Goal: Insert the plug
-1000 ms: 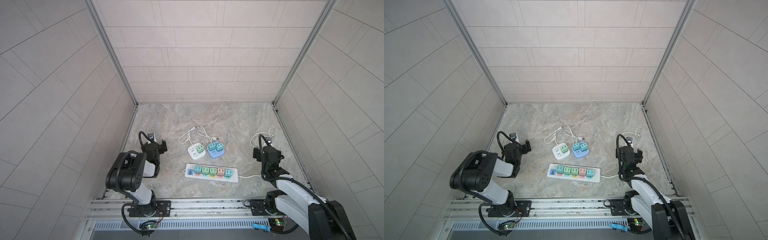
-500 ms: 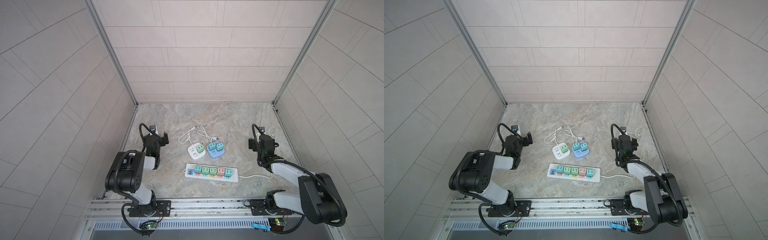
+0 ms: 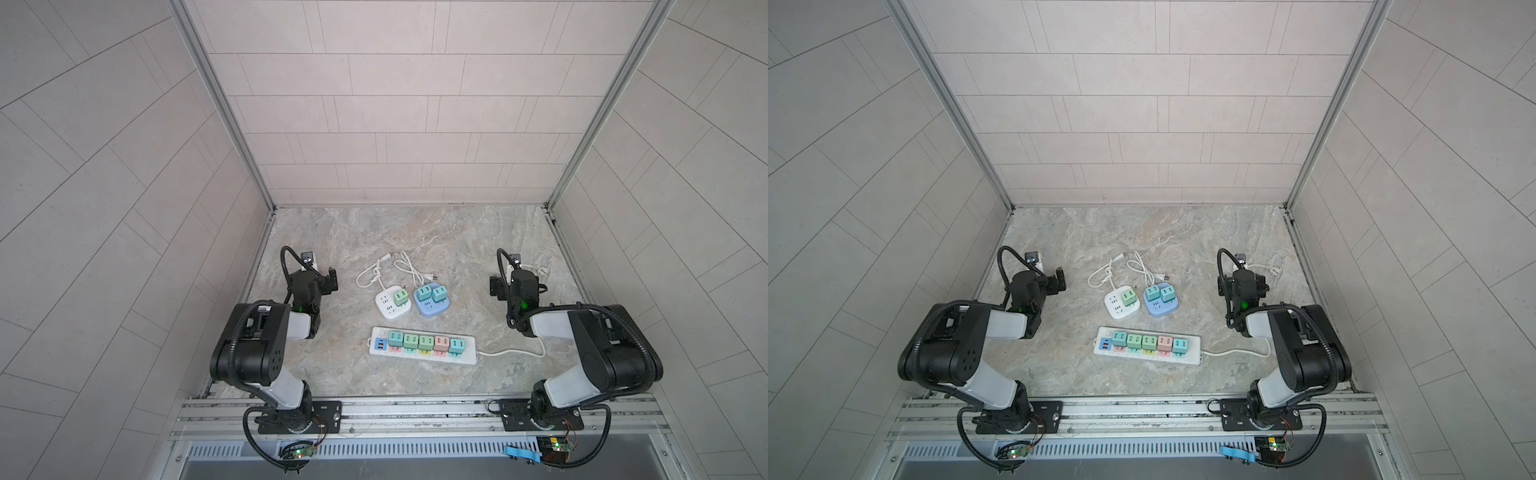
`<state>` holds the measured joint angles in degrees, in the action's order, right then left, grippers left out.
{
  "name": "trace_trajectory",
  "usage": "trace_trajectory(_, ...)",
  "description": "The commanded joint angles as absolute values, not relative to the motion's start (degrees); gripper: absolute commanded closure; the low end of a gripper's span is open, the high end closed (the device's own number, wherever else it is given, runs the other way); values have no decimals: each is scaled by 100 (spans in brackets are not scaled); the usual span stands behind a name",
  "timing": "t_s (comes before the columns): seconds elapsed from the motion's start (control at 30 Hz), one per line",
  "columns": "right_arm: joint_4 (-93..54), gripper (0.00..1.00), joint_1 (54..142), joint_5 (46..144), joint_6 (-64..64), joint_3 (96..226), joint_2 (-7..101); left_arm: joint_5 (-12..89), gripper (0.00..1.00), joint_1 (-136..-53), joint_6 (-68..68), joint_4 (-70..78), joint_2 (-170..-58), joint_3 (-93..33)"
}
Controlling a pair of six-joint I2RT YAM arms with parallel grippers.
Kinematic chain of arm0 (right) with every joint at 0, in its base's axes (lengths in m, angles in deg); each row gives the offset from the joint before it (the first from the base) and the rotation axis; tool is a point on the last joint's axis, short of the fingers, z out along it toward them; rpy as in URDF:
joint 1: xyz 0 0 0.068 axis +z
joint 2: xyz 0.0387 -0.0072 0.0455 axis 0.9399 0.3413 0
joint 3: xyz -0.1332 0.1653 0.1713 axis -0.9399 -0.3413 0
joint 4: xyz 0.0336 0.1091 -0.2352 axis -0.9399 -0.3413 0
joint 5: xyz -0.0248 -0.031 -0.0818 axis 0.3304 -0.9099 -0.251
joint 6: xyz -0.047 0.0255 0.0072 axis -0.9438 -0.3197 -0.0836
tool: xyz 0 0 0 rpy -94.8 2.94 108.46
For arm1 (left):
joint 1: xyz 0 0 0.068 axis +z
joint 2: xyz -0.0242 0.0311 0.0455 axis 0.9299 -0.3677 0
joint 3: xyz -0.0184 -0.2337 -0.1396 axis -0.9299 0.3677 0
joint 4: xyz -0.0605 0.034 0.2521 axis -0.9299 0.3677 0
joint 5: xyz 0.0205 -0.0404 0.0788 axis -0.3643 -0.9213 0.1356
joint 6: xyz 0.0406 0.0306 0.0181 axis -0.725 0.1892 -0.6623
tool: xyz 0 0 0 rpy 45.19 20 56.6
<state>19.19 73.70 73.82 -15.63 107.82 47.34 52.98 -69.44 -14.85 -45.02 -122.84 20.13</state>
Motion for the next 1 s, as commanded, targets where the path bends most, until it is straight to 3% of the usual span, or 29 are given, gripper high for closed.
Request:
trace_trajectory(0.0,2102,0,7299,7503,-1494,10911,4597,5279,0,-6913,-1500,-4523,-12289,1961)
trace_trajectory(0.97,2001,0,7294,7483,-1453,10954,4585,5282,0,-6930,-1515,-4524,-12287,1961)
